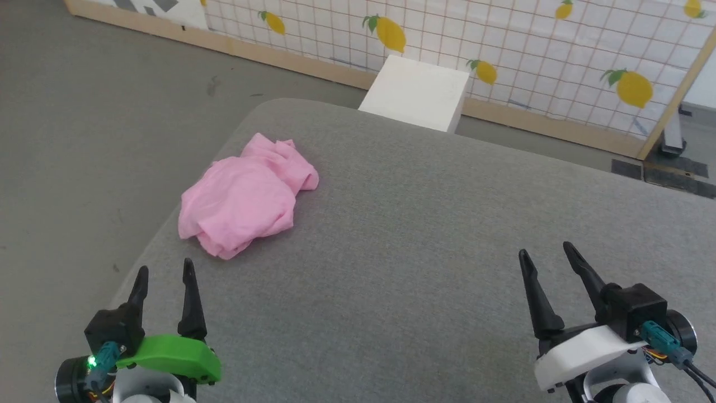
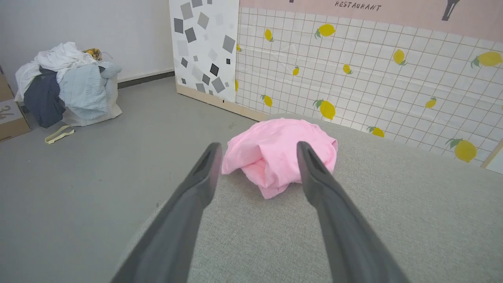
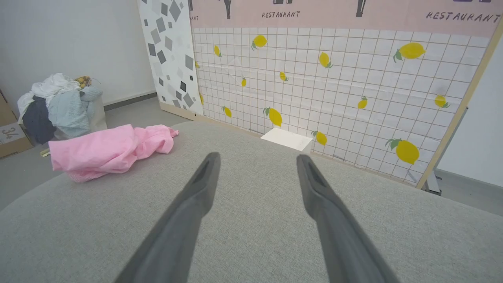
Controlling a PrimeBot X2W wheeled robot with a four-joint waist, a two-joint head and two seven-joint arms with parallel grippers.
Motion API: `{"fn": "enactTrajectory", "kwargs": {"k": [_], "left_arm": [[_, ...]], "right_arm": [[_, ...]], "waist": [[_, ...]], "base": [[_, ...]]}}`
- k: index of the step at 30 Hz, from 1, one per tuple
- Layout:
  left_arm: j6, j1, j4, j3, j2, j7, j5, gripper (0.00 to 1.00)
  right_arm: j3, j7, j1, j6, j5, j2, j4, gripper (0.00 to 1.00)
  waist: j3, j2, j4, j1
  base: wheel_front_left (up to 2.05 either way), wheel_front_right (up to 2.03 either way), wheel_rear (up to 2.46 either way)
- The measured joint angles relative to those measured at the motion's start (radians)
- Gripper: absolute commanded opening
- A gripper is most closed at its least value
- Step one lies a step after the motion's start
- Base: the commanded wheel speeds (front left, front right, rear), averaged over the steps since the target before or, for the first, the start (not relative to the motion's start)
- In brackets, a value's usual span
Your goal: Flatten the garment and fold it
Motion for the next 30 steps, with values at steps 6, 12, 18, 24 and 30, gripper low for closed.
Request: {"fn": "enactTrajectory", "kwargs": {"k": [6, 12, 18, 24, 30], "left_arm": [[0.000, -0.001, 0.007, 0.010, 0.000, -0.010, -0.003, 1.00], [-0.005, -0.032, 0.011, 0.024, 0.012, -0.023, -0.012, 1.00], [-0.018, -0.136, 0.011, 0.032, 0.043, -0.035, -0.021, 1.00], [-0.058, -0.345, 0.042, 0.007, 0.095, -0.031, -0.043, 1.00], [-0.090, -0.566, 0.192, -0.038, 0.169, 0.012, -0.092, 1.00]], "right_arm": [[0.004, 0.000, 0.000, 0.000, 0.001, 0.000, -0.002, 1.00], [0.005, 0.000, 0.000, 0.000, 0.002, 0.000, -0.008, 1.00], [0.005, 0.009, -0.001, 0.000, 0.001, 0.001, -0.027, 1.00], [0.010, 0.032, -0.015, 0.000, -0.011, 0.001, -0.061, 1.00], [0.026, 0.055, -0.060, 0.000, -0.030, 0.002, -0.092, 1.00]], "waist": [[0.008, 0.0000, 0.029, 0.0000], [0.021, 0.0000, 0.046, 0.0000], [0.044, 0.0000, 0.053, 0.0000], [0.090, 0.0000, 0.056, 0.0000], [0.161, 0.0000, 0.040, 0.0000]], "base": [[0.00, 0.00, 0.00], [0.00, 0.00, 0.00], [0.00, 0.00, 0.00], [0.00, 0.00, 0.00], [0.00, 0.00, 0.00]]}}
